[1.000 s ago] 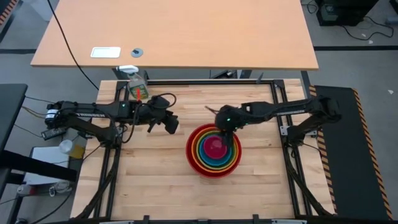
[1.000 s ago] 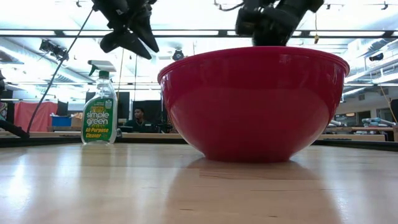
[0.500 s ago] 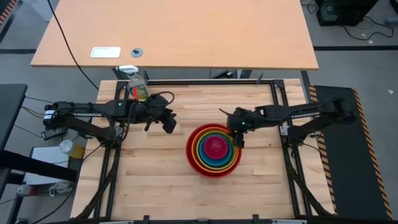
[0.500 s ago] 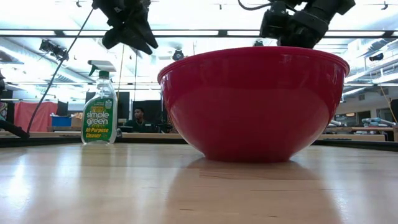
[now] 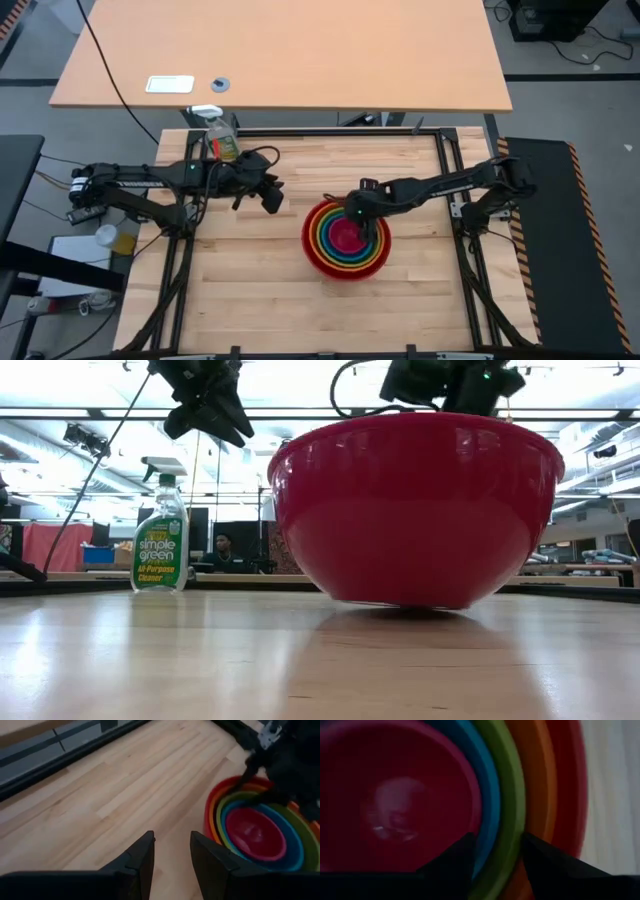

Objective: Nest bowls inside each other
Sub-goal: Stack the pink bowl on top of the blue bowl, then return to Home Position

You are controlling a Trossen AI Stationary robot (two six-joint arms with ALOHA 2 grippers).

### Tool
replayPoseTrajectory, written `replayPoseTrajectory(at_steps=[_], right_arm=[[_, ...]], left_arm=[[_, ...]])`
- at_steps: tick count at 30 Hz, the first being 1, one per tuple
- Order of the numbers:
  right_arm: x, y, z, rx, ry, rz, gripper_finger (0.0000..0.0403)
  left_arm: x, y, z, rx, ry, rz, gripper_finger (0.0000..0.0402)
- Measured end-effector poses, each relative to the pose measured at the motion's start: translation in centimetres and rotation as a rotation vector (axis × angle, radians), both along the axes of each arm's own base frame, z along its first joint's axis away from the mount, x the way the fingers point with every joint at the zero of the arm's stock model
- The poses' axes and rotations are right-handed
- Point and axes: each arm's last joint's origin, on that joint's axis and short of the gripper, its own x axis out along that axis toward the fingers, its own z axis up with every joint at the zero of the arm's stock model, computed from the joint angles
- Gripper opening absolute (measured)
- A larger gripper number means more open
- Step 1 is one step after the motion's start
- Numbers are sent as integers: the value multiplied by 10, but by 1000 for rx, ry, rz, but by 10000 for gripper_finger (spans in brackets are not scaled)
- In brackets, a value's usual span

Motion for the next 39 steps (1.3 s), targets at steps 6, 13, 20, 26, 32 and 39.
replayPoseTrajectory(at_steps=[6,13,20,26,32,39], right_arm=[[-1,3,44,21,-136,-12,169],[-33,-10,64,131,-358,-139,169],[-93,-22,48,261,-529,-329,167],[-136,-34,48,377,-715,-435,159],[-171,-45,32,442,-797,-522,148],[-196,-51,-3,533,-848,-654,134]], left_arm=[[-3,-6,-3,-14,45,-20,127],[-9,-13,5,69,29,-107,120],[-52,-12,-28,-16,-166,-73,74],[-94,-8,-65,-94,-428,13,20],[-120,0,-93,-112,-612,101,3],[-135,5,-116,-144,-691,188,1]])
